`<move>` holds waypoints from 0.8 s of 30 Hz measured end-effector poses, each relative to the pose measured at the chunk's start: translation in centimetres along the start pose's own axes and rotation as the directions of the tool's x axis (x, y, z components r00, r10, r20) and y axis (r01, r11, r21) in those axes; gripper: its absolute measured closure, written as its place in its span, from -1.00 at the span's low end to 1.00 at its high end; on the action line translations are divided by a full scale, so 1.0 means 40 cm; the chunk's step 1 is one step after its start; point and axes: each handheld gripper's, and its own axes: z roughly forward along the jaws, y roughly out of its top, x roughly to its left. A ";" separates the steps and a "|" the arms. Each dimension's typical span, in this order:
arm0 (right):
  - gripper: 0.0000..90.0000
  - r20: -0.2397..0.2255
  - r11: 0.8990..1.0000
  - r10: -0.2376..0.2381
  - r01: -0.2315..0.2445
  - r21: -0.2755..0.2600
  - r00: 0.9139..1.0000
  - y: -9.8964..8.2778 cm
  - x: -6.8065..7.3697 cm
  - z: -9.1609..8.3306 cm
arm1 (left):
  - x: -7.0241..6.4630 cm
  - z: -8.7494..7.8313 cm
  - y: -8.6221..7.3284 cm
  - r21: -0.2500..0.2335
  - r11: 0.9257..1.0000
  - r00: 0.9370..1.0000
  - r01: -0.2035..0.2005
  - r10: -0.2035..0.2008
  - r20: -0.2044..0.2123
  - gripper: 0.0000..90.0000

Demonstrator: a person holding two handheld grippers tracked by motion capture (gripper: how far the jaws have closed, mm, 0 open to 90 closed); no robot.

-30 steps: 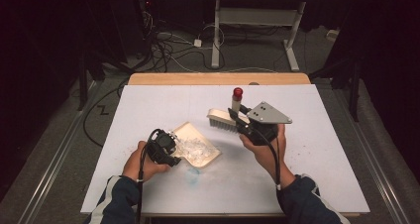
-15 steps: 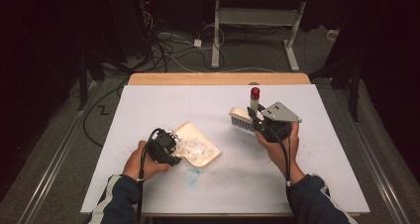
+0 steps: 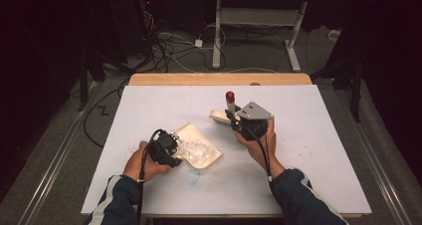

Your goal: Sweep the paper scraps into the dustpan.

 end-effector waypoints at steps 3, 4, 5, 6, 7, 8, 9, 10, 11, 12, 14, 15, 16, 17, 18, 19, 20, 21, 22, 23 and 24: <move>0.58 -0.035 1.000 -0.008 0.009 0.006 0.999 -0.003 0.016 -0.021 | 0.000 0.001 -0.001 -0.001 1.000 1.000 0.001 -0.001 0.001 0.41; 0.58 -0.053 1.000 -0.008 0.008 0.010 0.999 -0.003 0.024 -0.033 | 0.001 0.001 0.000 0.000 1.000 1.000 0.000 0.000 0.002 0.41; 0.58 -0.080 1.000 0.001 -0.001 0.005 0.997 -0.002 0.029 -0.045 | 0.001 0.001 0.000 0.000 1.000 1.000 0.001 -0.001 0.002 0.40; 0.58 -0.110 1.000 0.015 -0.015 0.000 0.994 0.001 0.033 -0.057 | 0.000 0.001 0.000 0.000 1.000 1.000 0.001 -0.001 0.001 0.40; 0.59 -0.142 1.000 0.025 -0.026 -0.005 0.990 0.005 0.038 -0.067 | 0.000 0.001 0.000 0.000 1.000 1.000 0.001 -0.001 0.001 0.40; 0.59 -0.173 0.999 0.032 -0.033 -0.007 0.984 0.009 0.044 -0.077 | 0.000 0.001 0.000 0.000 1.000 1.000 0.001 -0.001 0.000 0.40; 0.59 -0.195 0.999 0.034 -0.037 -0.011 0.980 0.013 0.052 -0.084 | 0.000 0.001 -0.001 0.000 1.000 1.000 0.002 -0.002 0.000 0.40; 0.59 -0.204 0.999 0.033 -0.036 -0.011 0.979 0.017 0.060 -0.091 | -0.001 0.001 -0.001 0.000 1.000 1.000 0.002 -0.002 -0.001 0.41; 0.59 -0.211 1.000 0.023 -0.026 -0.015 0.977 0.021 0.066 -0.096 | -0.002 0.002 -0.001 0.000 1.000 1.000 0.002 -0.002 -0.002 0.40; 0.59 -0.212 1.000 0.016 -0.021 -0.023 0.977 0.025 0.071 -0.102 | -0.002 0.001 -0.001 -0.001 1.000 1.000 0.004 -0.004 -0.001 0.41; 0.59 -0.201 0.999 0.003 -0.010 -0.036 0.980 0.034 0.074 -0.113 | -0.002 0.001 -0.001 -0.002 1.000 1.000 0.004 -0.004 -0.001 0.40; 0.59 -0.194 0.999 -0.001 -0.008 -0.047 0.981 0.038 0.072 -0.120 | -0.002 0.001 -0.001 -0.003 1.000 1.000 0.001 -0.001 -0.003 0.41; 0.59 -0.190 0.998 0.004 -0.015 -0.056 0.982 0.041 0.068 -0.127 | -0.002 0.001 -0.002 -0.004 1.000 1.000 0.002 -0.002 -0.004 0.40; 0.59 -0.192 0.998 0.007 -0.019 -0.064 0.981 0.045 0.061 -0.134 | -0.002 0.001 -0.002 -0.003 1.000 1.000 0.001 -0.001 -0.003 0.40; 0.59 -0.192 0.997 0.008 -0.022 -0.070 0.981 0.048 0.053 -0.139 | -0.002 0.001 -0.002 -0.004 1.000 1.000 0.004 -0.004 0.000 0.40; 0.59 -0.190 0.997 0.007 -0.022 -0.074 0.982 0.050 0.045 -0.142 | -0.001 0.000 -0.002 -0.001 1.000 1.000 0.000 0.000 0.000 0.41; 0.59 -0.182 0.997 0.011 -0.024 -0.072 0.983 0.051 0.036 -0.145 | -0.001 0.000 -0.003 -0.002 1.000 1.000 0.000 0.000 -0.001 0.40; 0.59 -0.173 0.997 0.017 -0.030 -0.069 0.985 0.049 0.027 -0.149 | -0.002 0.000 -0.003 0.000 1.000 1.000 0.000 0.000 -0.001 0.41; 0.59 -0.162 0.997 0.023 -0.034 -0.068 0.987 0.047 0.020 -0.153 | -0.002 -0.001 -0.003 -0.001 1.000 1.000 0.000 0.000 -0.001 0.41; 0.59 -0.154 0.997 0.024 -0.035 -0.066 0.988 0.043 0.013 -0.158 | -0.002 -0.001 -0.003 -0.002 1.000 1.000 0.000 0.000 -0.001 0.40; 0.59 -0.148 0.997 0.027 -0.037 -0.063 0.989 0.040 0.007 -0.162 | -0.002 0.000 -0.003 -0.001 1.000 1.000 0.000 0.000 -0.001 0.41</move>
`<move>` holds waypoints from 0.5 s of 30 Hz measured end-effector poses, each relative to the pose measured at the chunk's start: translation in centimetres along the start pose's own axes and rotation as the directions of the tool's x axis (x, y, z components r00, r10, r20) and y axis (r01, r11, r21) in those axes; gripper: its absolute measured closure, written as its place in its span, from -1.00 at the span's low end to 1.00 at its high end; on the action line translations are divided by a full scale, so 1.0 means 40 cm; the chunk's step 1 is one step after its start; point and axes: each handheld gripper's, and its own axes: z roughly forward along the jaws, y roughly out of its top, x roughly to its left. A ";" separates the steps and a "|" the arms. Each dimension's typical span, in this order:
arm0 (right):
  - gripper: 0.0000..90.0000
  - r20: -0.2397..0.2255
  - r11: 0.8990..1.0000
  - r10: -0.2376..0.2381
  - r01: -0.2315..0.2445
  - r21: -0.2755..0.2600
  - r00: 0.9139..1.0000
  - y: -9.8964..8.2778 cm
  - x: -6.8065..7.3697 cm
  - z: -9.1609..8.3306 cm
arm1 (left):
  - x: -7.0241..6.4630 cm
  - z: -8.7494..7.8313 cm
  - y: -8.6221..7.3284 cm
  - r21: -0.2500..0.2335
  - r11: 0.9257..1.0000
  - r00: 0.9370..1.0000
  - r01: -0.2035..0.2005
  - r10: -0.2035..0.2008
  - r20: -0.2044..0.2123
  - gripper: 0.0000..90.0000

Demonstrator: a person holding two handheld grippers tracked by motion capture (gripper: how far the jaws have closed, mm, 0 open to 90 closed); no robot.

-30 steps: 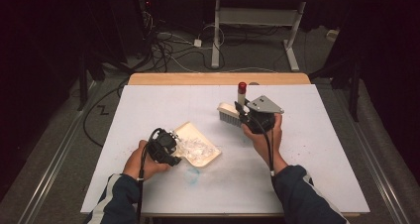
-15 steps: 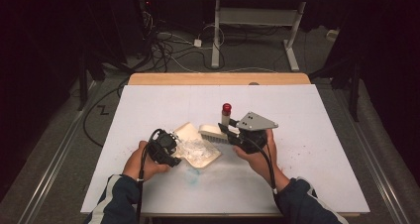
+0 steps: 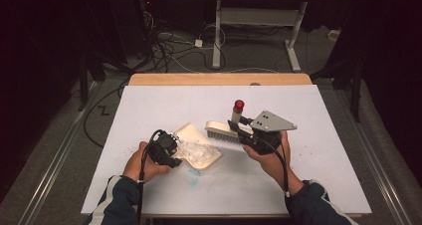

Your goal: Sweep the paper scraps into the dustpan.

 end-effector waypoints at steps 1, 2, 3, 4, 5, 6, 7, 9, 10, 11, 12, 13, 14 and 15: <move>0.59 0.006 1.000 0.000 0.000 0.002 1.000 -0.003 -0.004 -0.005 | 0.000 0.000 0.000 0.001 1.000 1.000 0.000 0.000 -0.001 0.40; 0.59 0.010 1.000 -0.005 0.005 0.006 1.000 -0.006 -0.008 -0.009 | -0.001 0.000 0.001 0.002 1.000 1.000 0.000 0.000 -0.002 0.40; 0.59 0.013 1.000 -0.003 0.003 0.013 1.000 -0.010 -0.011 -0.013 | 0.000 0.000 0.001 0.001 1.000 1.000 -0.002 0.002 -0.003 0.40; 0.59 0.015 1.000 -0.003 0.003 0.021 1.000 -0.015 -0.013 -0.017 | 0.000 0.000 0.001 0.001 1.000 1.000 -0.002 0.002 -0.003 0.40; 0.59 0.008 0.999 -0.004 0.004 0.033 1.000 -0.020 -0.013 -0.020 | -0.001 0.001 0.001 0.000 1.000 1.000 0.003 -0.003 -0.001 0.40; 0.59 0.005 0.999 -0.008 0.008 0.044 1.000 -0.026 -0.012 -0.022 | 0.000 0.001 0.000 -0.001 1.000 1.000 0.003 -0.003 0.000 0.40; 0.59 0.004 0.998 -0.010 0.010 0.056 1.000 -0.032 -0.010 -0.025 | 0.000 0.002 0.000 -0.005 1.000 1.000 0.009 -0.009 0.001 0.40; 0.59 -0.006 0.997 -0.013 0.013 0.077 1.000 -0.041 -0.006 -0.029 | -0.001 0.002 0.000 -0.006 1.000 1.000 0.009 -0.009 0.000 0.40; 0.59 -0.018 0.996 -0.011 0.013 0.085 1.000 -0.044 -0.004 -0.031 | -0.001 0.001 0.000 -0.006 1.000 1.000 0.009 -0.009 -0.001 0.40; 0.59 -0.030 0.996 -0.010 0.013 0.092 1.000 -0.046 -0.002 -0.032 | -0.001 0.001 0.001 -0.005 1.000 1.000 0.008 -0.008 -0.002 0.40; 0.59 -0.039 0.995 -0.011 0.015 0.095 0.999 -0.046 0.000 -0.033 | -0.002 0.002 0.001 -0.004 1.000 1.000 0.009 -0.009 -0.004 0.40; 0.59 -0.044 0.995 -0.012 0.016 0.096 0.999 -0.047 0.003 -0.032 | -0.002 0.002 0.001 -0.004 1.000 1.000 0.005 -0.005 -0.005 0.40; 0.59 -0.051 0.995 -0.014 0.018 0.095 0.999 -0.047 0.005 -0.031 | -0.002 0.002 0.002 -0.001 1.000 1.000 0.003 -0.003 -0.006 0.40; 0.59 -0.060 0.996 -0.008 0.014 0.093 0.998 -0.046 0.009 -0.030 | -0.002 0.002 0.002 -0.002 1.000 1.000 0.003 -0.003 -0.006 0.40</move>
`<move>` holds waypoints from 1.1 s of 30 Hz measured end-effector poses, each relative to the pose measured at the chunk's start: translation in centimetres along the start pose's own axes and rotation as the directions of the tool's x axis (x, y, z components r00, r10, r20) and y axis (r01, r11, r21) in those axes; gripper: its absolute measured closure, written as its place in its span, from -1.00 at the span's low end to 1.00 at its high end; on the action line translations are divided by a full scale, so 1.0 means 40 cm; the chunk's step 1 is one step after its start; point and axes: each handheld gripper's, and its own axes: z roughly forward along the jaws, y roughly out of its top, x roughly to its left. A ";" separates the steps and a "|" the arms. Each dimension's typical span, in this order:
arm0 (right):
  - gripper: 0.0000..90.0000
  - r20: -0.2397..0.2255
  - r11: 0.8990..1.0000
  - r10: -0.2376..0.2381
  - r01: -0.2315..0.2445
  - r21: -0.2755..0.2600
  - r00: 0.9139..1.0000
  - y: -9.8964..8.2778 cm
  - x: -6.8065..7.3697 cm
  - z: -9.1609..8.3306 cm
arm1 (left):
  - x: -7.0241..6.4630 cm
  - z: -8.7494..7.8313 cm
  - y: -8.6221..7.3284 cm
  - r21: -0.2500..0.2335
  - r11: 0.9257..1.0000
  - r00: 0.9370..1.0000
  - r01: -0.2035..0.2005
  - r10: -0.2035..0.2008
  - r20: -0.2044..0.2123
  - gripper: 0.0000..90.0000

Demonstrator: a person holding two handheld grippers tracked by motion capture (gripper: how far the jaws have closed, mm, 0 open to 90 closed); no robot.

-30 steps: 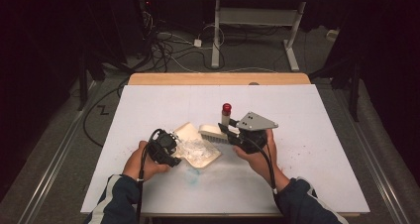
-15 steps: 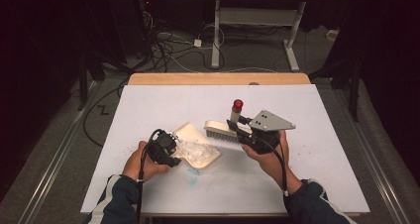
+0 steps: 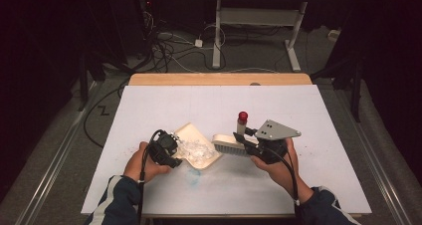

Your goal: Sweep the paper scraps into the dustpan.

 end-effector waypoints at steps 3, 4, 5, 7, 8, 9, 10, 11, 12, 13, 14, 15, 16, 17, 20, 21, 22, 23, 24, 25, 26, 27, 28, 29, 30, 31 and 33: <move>0.59 -0.033 1.000 0.005 -0.006 -0.007 0.999 0.006 0.015 0.005 | 0.000 0.001 0.000 0.000 1.000 1.000 0.000 0.000 0.000 0.40; 0.59 -0.042 1.000 0.005 -0.005 -0.007 0.999 0.009 0.021 0.007 | 0.000 0.000 0.000 -0.001 1.000 1.000 0.000 0.000 0.001 0.40; 0.59 -0.051 1.000 -0.006 0.006 -0.008 0.999 0.012 0.027 0.008 | 0.001 0.000 0.000 -0.001 1.000 1.000 0.000 0.001 0.001 0.40; 0.59 -0.050 1.000 -0.020 0.019 -0.012 0.999 0.016 0.036 0.008 | 0.001 0.000 -0.001 -0.003 1.000 1.000 0.000 0.000 0.001 0.40; 0.59 -0.042 1.000 -0.025 0.025 -0.014 0.999 0.018 0.037 0.006 | 0.000 0.000 -0.002 -0.005 1.000 1.000 0.004 -0.004 0.003 0.40; 0.59 -0.037 0.999 -0.028 0.027 -0.024 0.999 0.020 0.036 0.003 | 0.001 0.000 -0.002 -0.002 1.000 1.000 0.000 0.000 0.004 0.40; 0.59 -0.033 0.999 -0.026 0.025 -0.030 0.999 0.021 0.032 -0.001 | 0.002 -0.001 -0.003 -0.003 1.000 1.000 0.001 -0.001 0.004 0.40; 0.59 -0.028 0.999 -0.020 0.019 -0.035 0.999 0.024 0.027 -0.007 | 0.002 -0.001 -0.003 -0.004 1.000 1.000 -0.002 0.002 0.003 0.40; 0.59 -0.022 0.999 -0.012 0.011 -0.044 1.000 0.026 0.020 -0.013 | 0.002 -0.001 -0.004 -0.004 1.000 1.000 -0.001 0.001 0.003 0.40; 0.59 -0.017 0.999 -0.003 0.002 -0.055 1.000 0.028 0.013 -0.021 | 0.002 -0.002 -0.004 -0.005 1.000 1.000 0.001 -0.001 0.003 0.40; 0.59 -0.015 0.998 0.002 -0.003 -0.060 1.000 0.032 0.006 -0.028 | 0.002 -0.001 -0.004 -0.007 1.000 1.000 0.003 -0.003 0.004 0.40; 0.59 -0.014 0.998 0.009 -0.009 -0.065 1.000 0.035 -0.001 -0.035 | 0.002 -0.001 -0.004 -0.005 1.000 1.000 0.001 -0.001 0.004 0.40; 0.59 -0.012 0.997 0.010 -0.011 -0.071 1.000 0.038 -0.007 -0.043 | 0.002 -0.001 -0.004 -0.004 1.000 1.000 0.000 0.000 0.002 0.40; 0.59 -0.004 0.997 0.009 -0.010 -0.073 1.000 0.042 -0.012 -0.050 | 0.001 -0.001 -0.004 -0.003 1.000 1.000 0.002 -0.002 0.002 0.40; 0.59 0.012 0.996 0.018 -0.017 -0.085 1.000 0.048 -0.029 -0.073 | 0.001 -0.001 -0.004 -0.005 1.000 1.000 0.003 -0.003 0.001 0.40; 0.59 0.011 0.996 0.023 -0.022 -0.085 1.000 0.049 -0.036 -0.080 | 0.001 -0.002 -0.004 -0.009 1.000 1.000 0.007 -0.007 0.002 0.40; 0.59 0.012 0.996 0.030 -0.029 -0.085 0.999 0.049 -0.043 -0.088 | 0.001 -0.002 -0.005 -0.011 1.000 1.000 0.007 -0.007 0.003 0.40; 0.59 0.015 0.996 0.033 -0.032 -0.083 0.999 0.049 -0.049 -0.095 | 0.002 -0.002 -0.005 -0.012 1.000 1.000 0.007 -0.007 0.005 0.40; 0.59 0.019 0.996 0.035 -0.033 -0.083 0.999 0.047 -0.057 -0.101 | 0.003 -0.002 -0.006 -0.014 1.000 1.000 0.011 -0.011 0.007 0.40; 0.59 0.022 0.996 0.042 -0.040 -0.080 0.999 0.045 -0.063 -0.106 | 0.005 -0.002 -0.006 -0.015 1.000 1.000 0.013 -0.012 0.006 0.41; 0.59 0.025 0.996 0.047 -0.045 -0.076 0.999 0.043 -0.070 -0.112 | 0.006 -0.002 -0.007 -0.017 1.000 1.000 0.013 -0.013 0.009 0.40; 0.59 0.029 0.996 0.052 -0.049 -0.074 0.998 0.039 -0.076 -0.116 | 0.007 -0.002 -0.008 -0.019 1.000 1.000 0.016 -0.016 0.011 0.40; 0.59 0.028 0.996 0.059 -0.057 -0.068 0.998 0.035 -0.081 -0.119 | 0.008 -0.002 -0.008 -0.020 1.000 1.000 0.017 -0.017 0.011 0.40; 0.59 0.029 0.997 0.061 -0.059 -0.059 0.998 0.031 -0.085 -0.121 | 0.009 -0.002 -0.008 -0.020 1.000 1.000 0.014 -0.014 0.010 0.40; 0.59 0.035 0.997 0.060 -0.058 -0.049 0.998 0.027 -0.088 -0.121 | 0.009 -0.002 -0.008 -0.018 1.000 1.000 0.012 -0.012 0.009 0.40; 0.59 0.043 0.998 0.058 -0.056 -0.038 0.997 0.022 -0.090 -0.120 | 0.009 -0.002 -0.008 -0.016 1.000 1.000 0.008 -0.008 0.006 0.40; 0.59 0.061 0.999 0.054 -0.053 -0.014 0.997 0.013 -0.092 -0.111 | 0.006 -0.004 -0.008 -0.001 1.000 1.000 0.000 0.000 -0.001 0.41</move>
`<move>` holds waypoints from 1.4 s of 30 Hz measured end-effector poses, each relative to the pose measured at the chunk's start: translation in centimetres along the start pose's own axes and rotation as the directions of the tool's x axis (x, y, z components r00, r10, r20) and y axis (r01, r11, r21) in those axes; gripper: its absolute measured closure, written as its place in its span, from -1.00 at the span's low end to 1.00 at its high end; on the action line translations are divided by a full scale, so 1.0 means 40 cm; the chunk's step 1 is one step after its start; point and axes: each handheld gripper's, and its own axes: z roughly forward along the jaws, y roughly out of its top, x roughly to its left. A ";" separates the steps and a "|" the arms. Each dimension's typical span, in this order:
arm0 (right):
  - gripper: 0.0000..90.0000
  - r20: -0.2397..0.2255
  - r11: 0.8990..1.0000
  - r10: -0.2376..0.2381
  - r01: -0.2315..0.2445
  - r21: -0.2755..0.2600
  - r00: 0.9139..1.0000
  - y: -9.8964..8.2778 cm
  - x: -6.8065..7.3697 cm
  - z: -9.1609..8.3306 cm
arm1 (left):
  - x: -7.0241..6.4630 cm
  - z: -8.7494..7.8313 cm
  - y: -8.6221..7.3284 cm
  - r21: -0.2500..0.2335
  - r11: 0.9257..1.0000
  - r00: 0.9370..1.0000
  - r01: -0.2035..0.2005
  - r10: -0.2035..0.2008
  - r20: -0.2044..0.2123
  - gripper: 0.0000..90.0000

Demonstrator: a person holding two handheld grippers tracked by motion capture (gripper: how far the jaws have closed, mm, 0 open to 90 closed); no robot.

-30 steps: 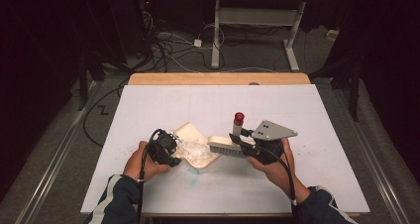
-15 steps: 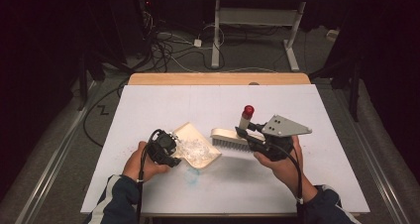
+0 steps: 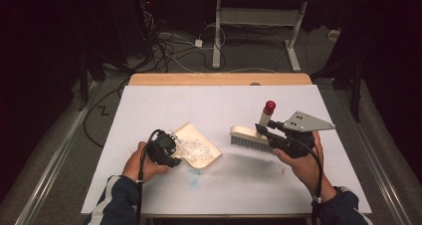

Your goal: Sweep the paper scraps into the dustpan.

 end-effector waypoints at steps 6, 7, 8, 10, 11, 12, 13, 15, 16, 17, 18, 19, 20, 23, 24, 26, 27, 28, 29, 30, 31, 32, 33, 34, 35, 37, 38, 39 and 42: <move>0.59 -0.008 0.998 -0.015 0.016 0.062 1.000 -0.032 0.017 0.048 | -0.002 -0.006 -0.007 0.016 1.000 1.000 -0.021 0.022 -0.008 0.41; 0.59 -0.010 0.997 -0.019 0.019 0.070 1.000 -0.035 0.023 0.054 | -0.001 -0.006 -0.007 0.018 1.000 1.000 -0.025 0.025 -0.007 0.41; 0.59 -0.011 0.997 -0.022 0.022 0.072 1.000 -0.037 0.028 0.060 | -0.002 -0.005 -0.007 0.021 0.999 1.000 -0.026 0.026 -0.010 0.41; 0.59 -0.020 0.997 -0.024 0.026 0.073 1.000 -0.037 0.040 0.069 | -0.002 -0.004 -0.007 0.020 1.000 1.000 -0.023 0.024 -0.010 0.41; 0.59 -0.026 0.997 -0.031 0.033 0.072 0.999 -0.036 0.047 0.072 | -0.003 -0.003 -0.007 0.019 1.000 1.000 -0.022 0.022 -0.011 0.40; 0.59 -0.028 0.997 -0.037 0.038 0.071 0.999 -0.034 0.055 0.076 | -0.003 -0.004 -0.007 0.018 1.000 1.000 -0.021 0.021 -0.013 0.41; 0.59 -0.029 0.996 -0.047 0.049 0.071 0.998 -0.033 0.063 0.079 | -0.004 -0.004 -0.008 0.015 1.000 1.000 -0.017 0.017 -0.015 0.41; 0.59 -0.031 0.996 -0.060 0.062 0.070 0.998 -0.031 0.077 0.085 | -0.006 -0.004 -0.008 0.017 1.000 1.000 -0.019 0.020 -0.016 0.41; 0.59 -0.027 0.995 -0.066 0.067 0.067 0.997 -0.030 0.082 0.088 | -0.006 -0.005 -0.008 0.017 1.000 1.000 -0.020 0.020 -0.018 0.41; 0.59 -0.020 0.995 -0.071 0.072 0.067 0.997 -0.029 0.085 0.089 | -0.007 -0.005 -0.008 0.020 1.000 1.000 -0.022 0.023 -0.017 0.41; 0.59 -0.011 0.995 -0.071 0.072 0.065 0.997 -0.028 0.087 0.089 | -0.008 -0.006 -0.008 0.022 0.999 0.999 -0.025 0.026 -0.020 0.41; 0.59 -0.010 0.995 -0.076 0.076 0.062 0.997 -0.027 0.087 0.088 | -0.009 -0.006 -0.008 0.023 0.999 0.999 -0.026 0.027 -0.022 0.41; 0.59 -0.014 0.996 -0.069 0.070 0.059 0.998 -0.026 0.087 0.088 | -0.010 -0.006 -0.006 0.030 0.999 0.999 -0.028 0.029 -0.025 0.41; 0.59 -0.037 0.997 -0.048 0.050 0.053 0.998 -0.027 0.091 0.092 | -0.016 -0.005 -0.001 0.046 0.998 0.999 -0.044 0.045 -0.029 0.41; 0.59 -0.043 0.997 -0.050 0.052 0.054 0.998 -0.027 0.095 0.094 | -0.018 -0.005 0.000 0.050 0.998 0.999 -0.044 0.046 -0.025 0.41; 0.59 -0.035 0.996 -0.069 0.071 0.055 0.997 -0.025 0.103 0.097 | -0.022 -0.005 0.001 0.058 0.997 0.998 -0.050 0.052 -0.026 0.41; 0.59 -0.034 0.995 -0.073 0.075 0.058 0.997 -0.024 0.105 0.097 | -0.024 -0.006 0.001 0.062 0.997 0.998 -0.053 0.055 -0.025 0.41; 0.59 -0.034 0.996 -0.073 0.075 0.057 0.997 -0.023 0.105 0.096 | -0.024 -0.007 0.001 0.066 0.996 0.998 -0.058 0.060 -0.022 0.41; 0.59 -0.032 0.996 -0.072 0.073 0.054 0.997 -0.023 0.103 0.095 | -0.025 -0.007 0.001 0.066 0.996 0.998 -0.056 0.057 -0.018 0.41; 0.59 -0.030 0.996 -0.070 0.071 0.053 0.997 -0.023 0.101 0.094 | -0.025 -0.007 0.001 0.064 0.996 0.998 -0.058 0.060 -0.019 0.41; 0.59 -0.028 0.996 -0.064 0.065 0.053 0.998 -0.023 0.098 0.093 | -0.026 -0.006 0.002 0.068 0.996 0.998 -0.059 0.061 -0.018 0.41; 0.59 -0.023 0.997 -0.060 0.061 0.051 0.998 -0.023 0.096 0.093 | -0.027 -0.005 0.003 0.072 0.996 0.998 -0.055 0.057 -0.018 0.41; 0.59 -0.022 0.997 -0.059 0.060 0.048 0.998 -0.022 0.093 0.092 | -0.028 -0.005 0.004 0.069 0.996 0.998 -0.055 0.056 -0.019 0.41; 0.59 -0.018 0.997 -0.059 0.060 0.047 0.998 -0.020 0.092 0.089 | -0.028 -0.005 0.004 0.069 0.996 0.998 -0.055 0.057 -0.017 0.41; 0.59 -0.013 0.997 -0.060 0.061 0.042 0.998 -0.018 0.091 0.085 | -0.029 -0.004 0.004 0.070 0.996 0.998 -0.057 0.059 -0.017 0.41; 0.59 0.007 0.997 -0.067 0.067 0.030 0.998 -0.013 0.089 0.077 | -0.029 -0.005 0.004 0.069 0.996 0.998 -0.056 0.057 -0.016 0.41; 0.59 0.019 0.997 -0.075 0.075 0.026 0.997 -0.011 0.088 0.073 | -0.028 -0.006 0.004 0.068 0.996 0.998 -0.056 0.057 -0.015 0.41; 0.59 0.031 0.996 -0.083 0.082 0.023 0.996 -0.010 0.086 0.072 | -0.028 -0.005 0.004 0.069 0.996 0.998 -0.055 0.056 -0.014 0.41; 0.58 0.058 0.997 -0.082 0.082 0.016 0.995 -0.015 0.088 0.080 | -0.028 -0.003 0.005 0.074 0.996 0.998 -0.055 0.057 -0.015 0.41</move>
